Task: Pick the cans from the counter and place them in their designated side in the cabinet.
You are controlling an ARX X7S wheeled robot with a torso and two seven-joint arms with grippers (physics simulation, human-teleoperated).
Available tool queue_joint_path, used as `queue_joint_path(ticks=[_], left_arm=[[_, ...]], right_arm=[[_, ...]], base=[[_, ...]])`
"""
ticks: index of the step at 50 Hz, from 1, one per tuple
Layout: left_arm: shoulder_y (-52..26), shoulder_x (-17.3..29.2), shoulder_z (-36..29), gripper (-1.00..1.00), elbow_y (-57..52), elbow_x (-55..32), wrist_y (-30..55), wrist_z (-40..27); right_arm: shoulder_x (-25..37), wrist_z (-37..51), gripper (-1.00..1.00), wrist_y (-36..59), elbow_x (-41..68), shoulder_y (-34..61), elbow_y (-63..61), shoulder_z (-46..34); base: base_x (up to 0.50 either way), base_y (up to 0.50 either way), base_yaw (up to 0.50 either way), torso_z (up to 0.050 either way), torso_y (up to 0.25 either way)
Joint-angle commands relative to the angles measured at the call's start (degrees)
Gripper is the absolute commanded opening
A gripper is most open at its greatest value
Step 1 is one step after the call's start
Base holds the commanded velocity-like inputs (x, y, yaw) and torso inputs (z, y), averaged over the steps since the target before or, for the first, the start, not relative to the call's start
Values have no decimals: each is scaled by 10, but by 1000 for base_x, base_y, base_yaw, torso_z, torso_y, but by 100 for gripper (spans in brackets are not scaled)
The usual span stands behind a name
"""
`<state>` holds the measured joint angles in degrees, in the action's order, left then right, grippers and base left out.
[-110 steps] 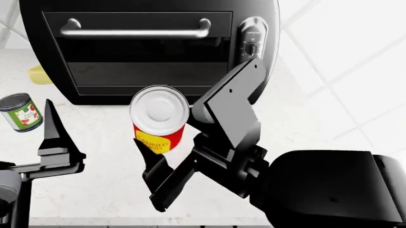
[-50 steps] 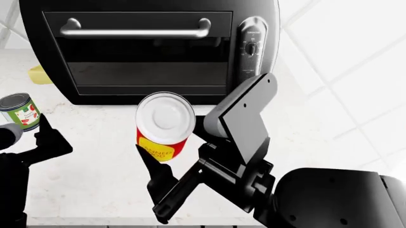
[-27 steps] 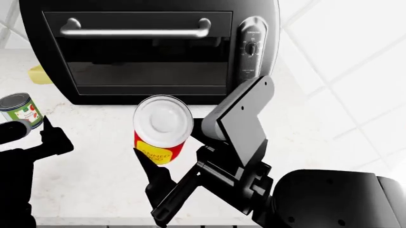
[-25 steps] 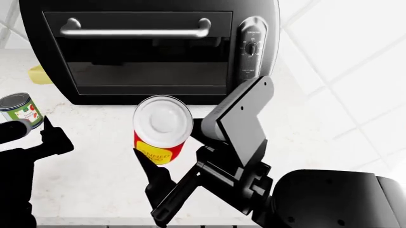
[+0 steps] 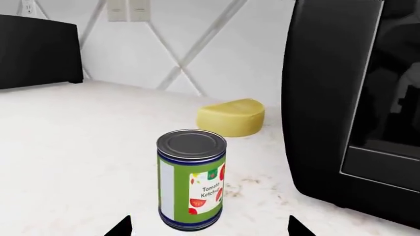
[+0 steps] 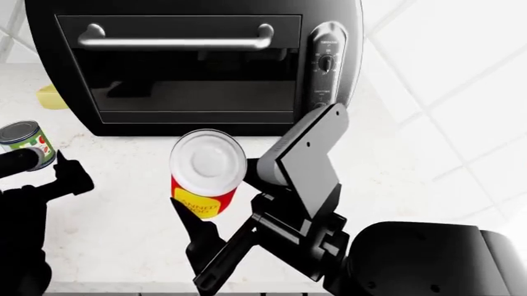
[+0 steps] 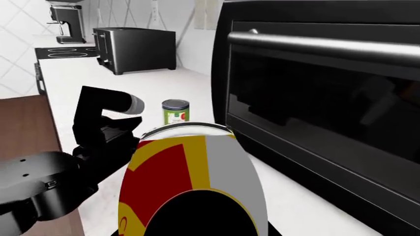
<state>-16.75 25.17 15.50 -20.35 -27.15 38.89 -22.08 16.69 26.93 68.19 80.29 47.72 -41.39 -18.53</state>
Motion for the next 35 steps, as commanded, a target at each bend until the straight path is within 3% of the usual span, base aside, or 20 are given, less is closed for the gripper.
queue_joint_path(ticks=[1, 35], left_arm=[[-18, 3, -10, 100, 49, 18, -18, 2], [-135, 11, -73, 100, 223, 44, -74, 61]], right_arm=[[0, -9, -100, -7, -12, 0, -1, -1], [2, -24, -100, -22, -28, 2, 9, -27]], base=[[0, 0, 0, 0, 0], [0, 0, 0, 0, 1]])
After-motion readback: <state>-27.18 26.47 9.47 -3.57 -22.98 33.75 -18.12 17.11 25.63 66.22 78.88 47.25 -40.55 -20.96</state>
